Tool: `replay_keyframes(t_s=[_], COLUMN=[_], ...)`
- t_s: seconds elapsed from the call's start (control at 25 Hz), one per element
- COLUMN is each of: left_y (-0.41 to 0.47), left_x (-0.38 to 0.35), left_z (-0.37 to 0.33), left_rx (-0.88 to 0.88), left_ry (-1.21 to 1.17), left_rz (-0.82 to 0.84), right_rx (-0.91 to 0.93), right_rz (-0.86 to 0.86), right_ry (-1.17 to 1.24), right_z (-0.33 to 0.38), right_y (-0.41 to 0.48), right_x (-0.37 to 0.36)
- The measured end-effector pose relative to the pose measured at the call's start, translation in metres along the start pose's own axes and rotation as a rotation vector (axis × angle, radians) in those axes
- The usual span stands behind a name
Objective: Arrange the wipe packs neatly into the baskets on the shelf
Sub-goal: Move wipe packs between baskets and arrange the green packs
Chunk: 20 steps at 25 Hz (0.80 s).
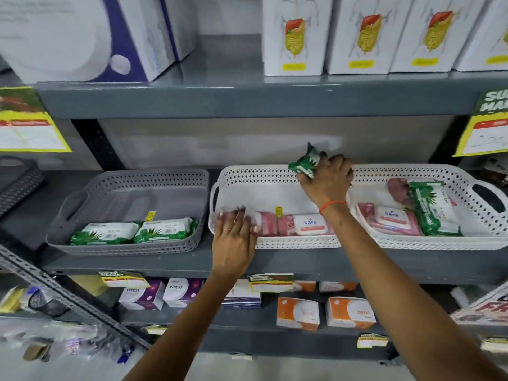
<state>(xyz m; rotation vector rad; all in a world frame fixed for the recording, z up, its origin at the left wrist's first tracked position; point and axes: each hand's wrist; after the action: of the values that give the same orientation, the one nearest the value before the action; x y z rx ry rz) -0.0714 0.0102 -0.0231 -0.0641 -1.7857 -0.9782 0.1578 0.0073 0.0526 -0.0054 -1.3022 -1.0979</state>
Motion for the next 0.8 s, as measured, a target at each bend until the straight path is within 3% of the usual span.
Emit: replay_keyframes(t_s=[0.44, 0.68, 0.8], left_y=[-0.039, -0.056, -0.056], left_x=[0.047, 0.061, 0.059], left_z=[0.193, 0.239, 0.241], left_rx=[0.456, 0.488, 0.490], left_ry=[0.113, 0.121, 0.101], left_rz=[-0.095, -0.095, -0.101], right_rx=[0.395, 0.702, 0.770], right_rz=[0.201, 0.428, 0.523], right_ry=[0.171, 0.199, 0.194], right_z=[0.211, 0.299, 0.341], right_y=[-0.077, -0.110, -0.121], right_x=[-0.044, -0.091, -0.113])
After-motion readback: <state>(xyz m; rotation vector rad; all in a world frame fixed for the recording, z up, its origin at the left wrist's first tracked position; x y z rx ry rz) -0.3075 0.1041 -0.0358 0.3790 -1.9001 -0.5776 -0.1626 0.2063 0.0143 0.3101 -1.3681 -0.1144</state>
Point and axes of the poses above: each hand's wrist, its own y-axis towards the middle knuckle, its own x-axis out of the back of the hand, z = x × y, and after that the axes turned 11 degrees about -z, right-handed
